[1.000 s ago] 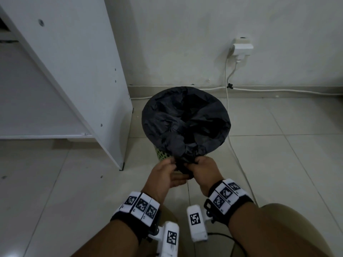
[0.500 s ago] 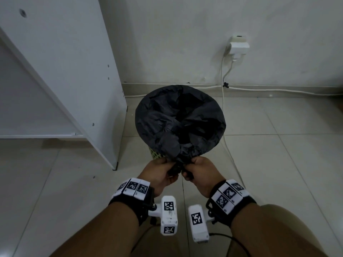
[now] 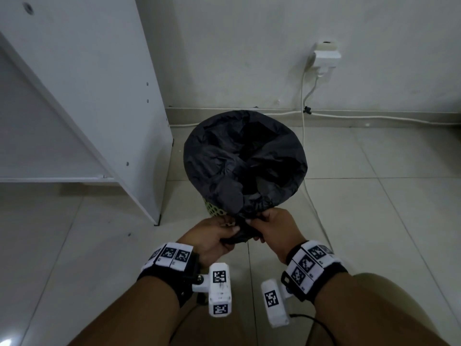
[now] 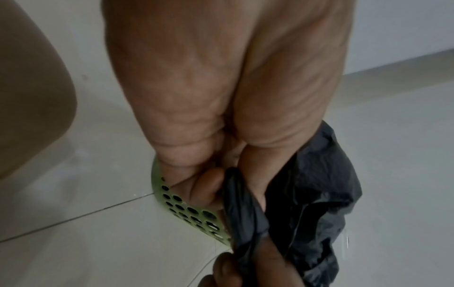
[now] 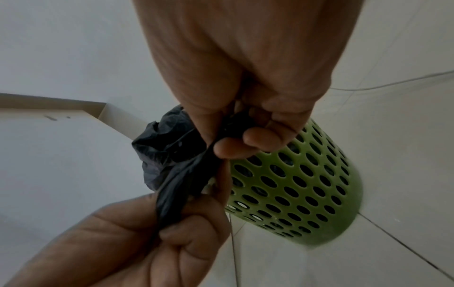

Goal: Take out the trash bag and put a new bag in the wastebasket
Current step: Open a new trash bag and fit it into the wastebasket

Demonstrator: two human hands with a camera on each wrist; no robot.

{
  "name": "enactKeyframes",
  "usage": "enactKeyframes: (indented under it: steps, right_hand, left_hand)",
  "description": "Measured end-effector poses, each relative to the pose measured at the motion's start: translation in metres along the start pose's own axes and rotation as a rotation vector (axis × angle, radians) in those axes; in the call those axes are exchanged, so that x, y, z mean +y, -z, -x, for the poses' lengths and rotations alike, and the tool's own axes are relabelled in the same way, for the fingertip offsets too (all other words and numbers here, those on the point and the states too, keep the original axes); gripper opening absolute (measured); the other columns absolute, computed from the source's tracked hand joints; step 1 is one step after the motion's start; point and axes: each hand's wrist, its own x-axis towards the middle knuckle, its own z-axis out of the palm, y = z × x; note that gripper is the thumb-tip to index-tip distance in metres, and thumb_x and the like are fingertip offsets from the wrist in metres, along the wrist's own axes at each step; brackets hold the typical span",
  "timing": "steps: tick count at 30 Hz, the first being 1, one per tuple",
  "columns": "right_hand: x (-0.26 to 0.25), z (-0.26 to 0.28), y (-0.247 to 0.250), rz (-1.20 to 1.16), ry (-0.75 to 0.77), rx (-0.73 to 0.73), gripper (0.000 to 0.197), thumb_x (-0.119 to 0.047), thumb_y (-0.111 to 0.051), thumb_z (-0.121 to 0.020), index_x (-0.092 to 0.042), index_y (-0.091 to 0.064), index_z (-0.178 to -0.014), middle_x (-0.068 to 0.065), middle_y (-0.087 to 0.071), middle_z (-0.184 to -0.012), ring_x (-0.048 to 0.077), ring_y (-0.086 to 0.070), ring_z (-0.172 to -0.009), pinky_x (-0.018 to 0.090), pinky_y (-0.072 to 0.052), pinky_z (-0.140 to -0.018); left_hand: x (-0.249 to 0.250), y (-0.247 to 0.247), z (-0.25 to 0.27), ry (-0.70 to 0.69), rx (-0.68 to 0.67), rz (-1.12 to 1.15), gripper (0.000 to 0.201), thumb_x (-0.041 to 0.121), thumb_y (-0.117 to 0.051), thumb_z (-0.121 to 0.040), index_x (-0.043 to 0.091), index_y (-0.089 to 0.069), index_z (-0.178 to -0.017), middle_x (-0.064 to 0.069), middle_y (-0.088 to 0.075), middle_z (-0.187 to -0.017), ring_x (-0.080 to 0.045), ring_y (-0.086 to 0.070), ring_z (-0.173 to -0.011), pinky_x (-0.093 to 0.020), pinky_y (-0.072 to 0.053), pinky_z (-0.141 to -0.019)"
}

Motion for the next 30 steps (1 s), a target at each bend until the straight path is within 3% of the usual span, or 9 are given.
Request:
enactKeyframes:
  steps: [4,8,12,17,20,22,27,30]
  right_hand:
    - [0.003,0.000,0.000,-0.098,-0.033,0.048,0.021,-0.013,-0.072,-0.086,-0.001,-0.069,-0.069,0.012,-0.063,-0.054,0.026,-0.055,-0.052,0.033,-0.042,-0.051]
    - [0.002,0.005,0.002,-0.135,-0.024,0.100,0.012,-0.012,-0.072,-0.086,-0.003,-0.069,-0.078,0.014,-0.070,-0.065,0.022,-0.062,-0.053,0.031,-0.044,-0.048]
    - [0.001,0.008,0.000,-0.171,-0.038,0.093,0.010,-0.008,-0.072,-0.086,0.001,-0.071,-0.082,0.018,-0.072,-0.071,0.019,-0.062,-0.053,0.029,-0.044,-0.046]
    - [-0.002,0.009,-0.004,-0.132,-0.019,0.091,0.014,-0.008,-0.068,-0.088,0.000,-0.071,-0.076,0.012,-0.069,-0.062,0.015,-0.060,-0.049,0.029,-0.045,-0.047]
    - [-0.002,0.009,-0.002,-0.109,-0.040,0.068,0.019,-0.010,-0.067,-0.090,-0.004,-0.070,-0.072,0.009,-0.065,-0.057,0.017,-0.058,-0.049,0.029,-0.046,-0.048]
    - [-0.002,0.009,0.000,-0.134,-0.058,0.058,0.020,-0.011,-0.067,-0.091,0.000,-0.070,-0.074,0.010,-0.063,-0.057,0.019,-0.057,-0.049,0.031,-0.046,-0.050]
    - [-0.003,0.009,0.000,-0.197,-0.097,0.116,0.026,-0.008,-0.065,-0.092,0.002,-0.064,-0.068,0.006,-0.056,-0.048,0.019,-0.052,-0.044,0.030,-0.045,-0.047]
    - [-0.003,0.010,-0.004,-0.218,-0.126,0.175,0.025,-0.007,-0.064,-0.090,0.006,-0.064,-0.069,0.009,-0.055,-0.049,0.020,-0.051,-0.044,0.030,-0.045,-0.045]
  left_hand:
    - [0.002,-0.001,-0.003,0.016,-0.008,0.044,0.027,-0.009,-0.046,-0.098,0.005,-0.066,-0.110,-0.011,-0.068,-0.094,-0.015,-0.057,-0.073,-0.016,-0.033,-0.045]
    - [0.000,-0.002,-0.002,0.052,0.029,0.134,0.024,-0.008,-0.046,-0.098,0.004,-0.066,-0.105,-0.009,-0.071,-0.088,-0.012,-0.061,-0.067,-0.014,-0.038,-0.044]
    - [0.000,-0.002,-0.001,0.076,0.036,0.162,0.026,-0.009,-0.047,-0.096,0.007,-0.064,-0.110,-0.010,-0.071,-0.094,-0.013,-0.061,-0.071,-0.015,-0.041,-0.046]
    - [0.003,-0.008,-0.001,0.156,0.071,0.148,0.012,0.014,-0.053,-0.093,0.011,-0.064,-0.094,-0.004,-0.065,-0.073,-0.013,-0.051,-0.059,-0.021,-0.038,-0.044]
    - [0.001,-0.007,-0.002,0.129,0.118,0.135,0.011,0.015,-0.050,-0.095,0.012,-0.057,-0.087,-0.002,-0.053,-0.060,-0.011,-0.034,-0.046,-0.021,-0.033,-0.043]
    - [-0.004,-0.005,-0.003,0.085,0.181,0.138,0.013,0.013,-0.050,-0.099,0.012,-0.058,-0.088,0.000,-0.051,-0.056,-0.009,-0.030,-0.043,-0.021,-0.034,-0.042]
    - [-0.007,-0.003,-0.004,-0.013,0.284,0.164,0.013,0.005,-0.051,-0.099,0.009,-0.064,-0.098,-0.004,-0.065,-0.064,-0.013,-0.050,-0.049,-0.023,-0.044,-0.045]
    - [-0.004,-0.002,-0.004,-0.038,0.366,0.166,0.012,0.004,-0.055,-0.096,0.008,-0.066,-0.092,-0.005,-0.064,-0.065,-0.016,-0.051,-0.058,-0.026,-0.044,-0.051]
